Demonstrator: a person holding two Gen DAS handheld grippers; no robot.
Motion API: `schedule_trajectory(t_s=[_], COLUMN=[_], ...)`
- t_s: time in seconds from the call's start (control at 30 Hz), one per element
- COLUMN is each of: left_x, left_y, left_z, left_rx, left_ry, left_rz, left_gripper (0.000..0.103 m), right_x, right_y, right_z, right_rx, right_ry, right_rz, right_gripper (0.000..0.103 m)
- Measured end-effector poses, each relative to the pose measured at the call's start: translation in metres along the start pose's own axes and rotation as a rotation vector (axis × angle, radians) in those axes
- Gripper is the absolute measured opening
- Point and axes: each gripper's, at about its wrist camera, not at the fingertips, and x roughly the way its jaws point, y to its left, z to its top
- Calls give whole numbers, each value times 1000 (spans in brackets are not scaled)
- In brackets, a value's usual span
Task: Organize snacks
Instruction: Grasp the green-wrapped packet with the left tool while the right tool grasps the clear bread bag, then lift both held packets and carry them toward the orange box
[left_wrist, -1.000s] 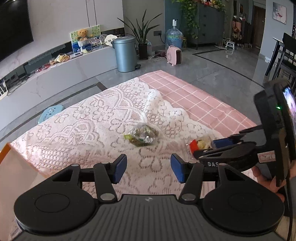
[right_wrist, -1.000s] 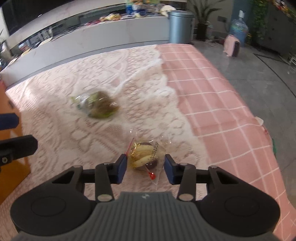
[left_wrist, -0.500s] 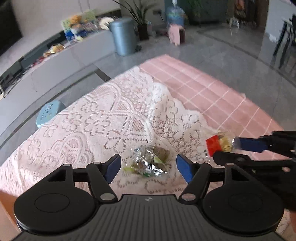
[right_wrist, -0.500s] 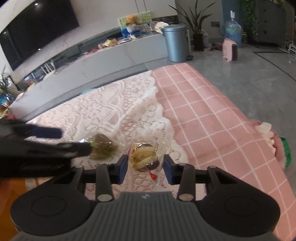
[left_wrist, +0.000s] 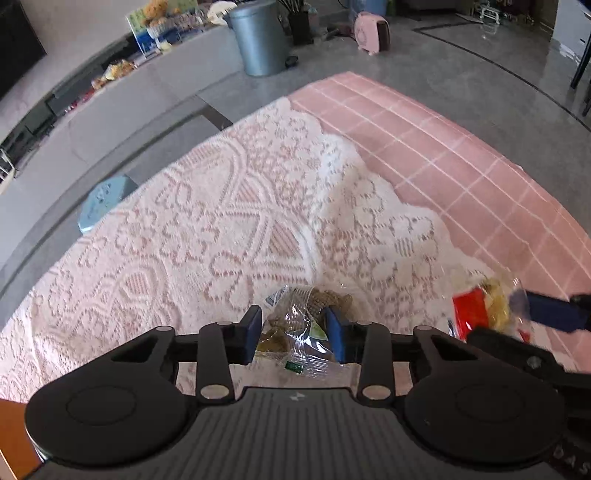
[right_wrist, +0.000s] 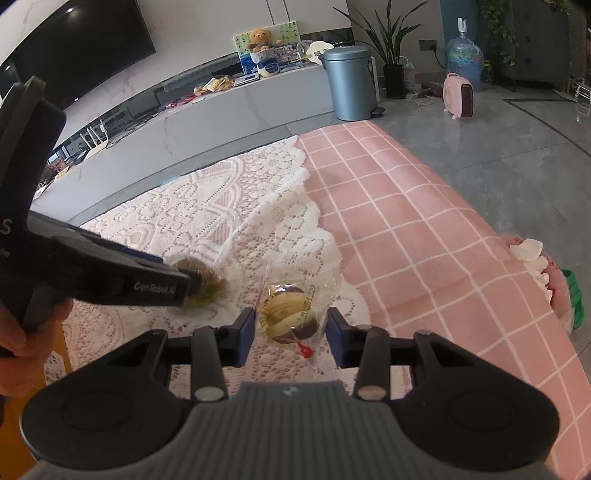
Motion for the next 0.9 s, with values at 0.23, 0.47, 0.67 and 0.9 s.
schedule_trajectory(t_s=[0.23,0.47,0.67,0.9], left_x=[8,-25,-66,-75], left_y=[1,11,14,5], left_z=[14,8,11,29], left_rx=[-36,-105,-96,-46], left_ry=[-37,-121,-211,-226], left_rz=[34,12,8,21], left_gripper=[36,35,34,34], right_x=[4,-1,-10,-16], right_y=[-5,-9,-6,-10], right_z=[-1,-1,-2,-2], right_rx=[22,33,13,27], right_ry=[18,-11,-54,-88], right_rz=[9,13,-18,-9], right_gripper=[40,40,40,40])
